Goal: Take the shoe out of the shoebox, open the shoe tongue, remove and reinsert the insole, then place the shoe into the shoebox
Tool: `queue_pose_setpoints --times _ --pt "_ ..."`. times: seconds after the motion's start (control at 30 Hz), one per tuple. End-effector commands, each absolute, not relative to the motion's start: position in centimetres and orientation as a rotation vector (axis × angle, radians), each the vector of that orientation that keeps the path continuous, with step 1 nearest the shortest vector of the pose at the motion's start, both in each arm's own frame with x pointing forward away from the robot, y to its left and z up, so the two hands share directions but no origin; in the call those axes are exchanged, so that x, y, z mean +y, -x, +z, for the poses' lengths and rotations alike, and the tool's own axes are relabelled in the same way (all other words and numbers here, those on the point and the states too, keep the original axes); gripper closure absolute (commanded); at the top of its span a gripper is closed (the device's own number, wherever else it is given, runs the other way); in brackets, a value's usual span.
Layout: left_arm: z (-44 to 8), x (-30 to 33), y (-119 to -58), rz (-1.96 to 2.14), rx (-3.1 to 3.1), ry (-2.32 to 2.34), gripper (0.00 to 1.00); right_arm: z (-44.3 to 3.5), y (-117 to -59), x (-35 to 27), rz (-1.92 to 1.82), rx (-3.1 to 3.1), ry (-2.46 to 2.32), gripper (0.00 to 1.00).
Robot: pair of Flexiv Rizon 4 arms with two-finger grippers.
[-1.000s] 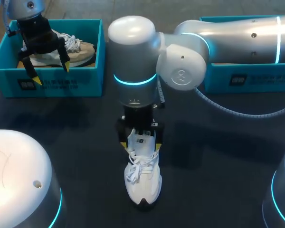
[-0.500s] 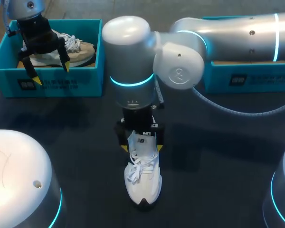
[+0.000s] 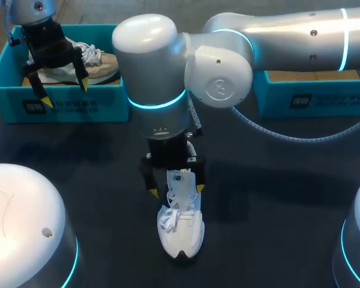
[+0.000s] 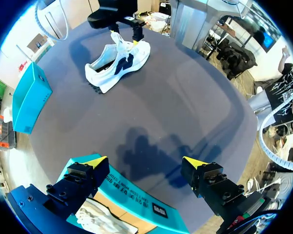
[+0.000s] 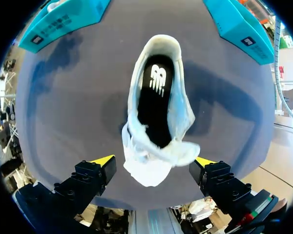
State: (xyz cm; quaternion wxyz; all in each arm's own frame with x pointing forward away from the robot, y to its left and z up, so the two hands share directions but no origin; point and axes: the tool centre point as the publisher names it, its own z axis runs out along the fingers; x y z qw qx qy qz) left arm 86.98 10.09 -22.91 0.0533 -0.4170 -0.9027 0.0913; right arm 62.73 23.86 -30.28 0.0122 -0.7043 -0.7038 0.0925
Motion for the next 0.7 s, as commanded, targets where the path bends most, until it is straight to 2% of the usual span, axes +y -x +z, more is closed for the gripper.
queue_pose_setpoints --times 0.03,0.3,0.33,0.4,0.47,0.57,0.7 --pt "-22.9 10.1 -87.0 0.272 -2.743 1.267 0.0 -29.6 -60.7 24.6 0.178 -1.887 2.629 0.0" --pt "-22.9 10.1 -87.0 0.272 -2.743 1.267 0.0 -28.2 -59.8 25.7 0.195 -1.87 2.624 0.0" --pt "-22.9 10.1 -87.0 0.272 -2.743 1.267 0.0 -28.2 -59.9 25.7 0.194 -1.869 2.628 0.1" --pt "-22.9 10.1 -87.0 0.272 -2.743 1.267 0.0 -28.1 -59.9 25.5 0.187 -1.858 2.641 0.51" --pt "-22.9 10.1 -87.0 0.272 -2.743 1.267 0.0 -28.2 -60.0 25.3 0.184 -1.846 2.649 0.62" --pt "-22.9 10.1 -87.0 0.272 -2.743 1.267 0.0 -28.5 -60.2 25.1 0.196 -1.821 2.663 0.7" --pt "-22.9 10.1 -87.0 0.272 -2.743 1.267 0.0 -28.3 -60.2 25.1 0.196 -1.818 2.67 0.72"
